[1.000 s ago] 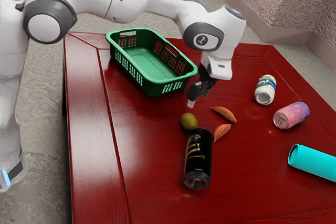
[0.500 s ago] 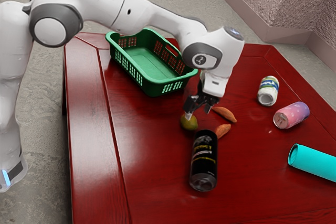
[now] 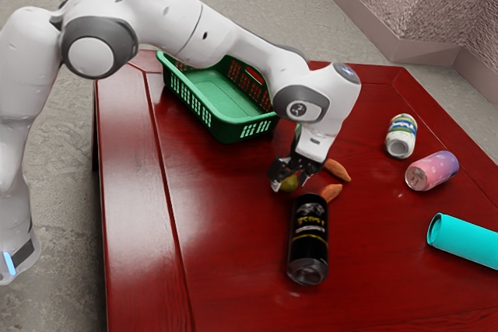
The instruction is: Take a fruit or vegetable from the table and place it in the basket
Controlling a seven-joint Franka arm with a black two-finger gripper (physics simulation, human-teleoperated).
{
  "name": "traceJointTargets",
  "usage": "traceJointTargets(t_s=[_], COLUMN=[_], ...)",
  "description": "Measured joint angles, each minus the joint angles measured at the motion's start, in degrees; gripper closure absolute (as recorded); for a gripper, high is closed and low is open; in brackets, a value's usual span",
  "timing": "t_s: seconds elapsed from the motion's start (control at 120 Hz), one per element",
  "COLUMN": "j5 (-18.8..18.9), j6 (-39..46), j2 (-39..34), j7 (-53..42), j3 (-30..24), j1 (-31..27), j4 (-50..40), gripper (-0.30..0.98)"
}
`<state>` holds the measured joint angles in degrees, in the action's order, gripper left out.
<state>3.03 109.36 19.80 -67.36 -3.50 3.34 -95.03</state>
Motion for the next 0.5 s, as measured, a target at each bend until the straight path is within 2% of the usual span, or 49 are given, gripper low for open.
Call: traceJointTargets(t_s=[0.042, 0.133, 0.183, 0.217, 0.367, 0.5], j5=[-0.04, -0.13, -0.27, -0.34, -0.43, -0.36], j6=[0.24, 0.64, 0.76, 0.81, 0.83, 0.78], j2=[0.14, 0.36, 0.35, 0.27, -1.79, -3.62], j7=[-0.2, -0.47, -0.67, -0.8, -1.21, -1.34], j3=[0.04, 0.1, 0.08, 0.05, -0.09, -0.09], j1=[-0.02, -0.07, -0.04, -0.03, 0.0, 0.01], j4=[-0.03, -0.04, -0.05, -0.05, -0.01, -0.01], gripper=[0.11, -0.05, -0.07, -0.04, 0.28, 0.37])
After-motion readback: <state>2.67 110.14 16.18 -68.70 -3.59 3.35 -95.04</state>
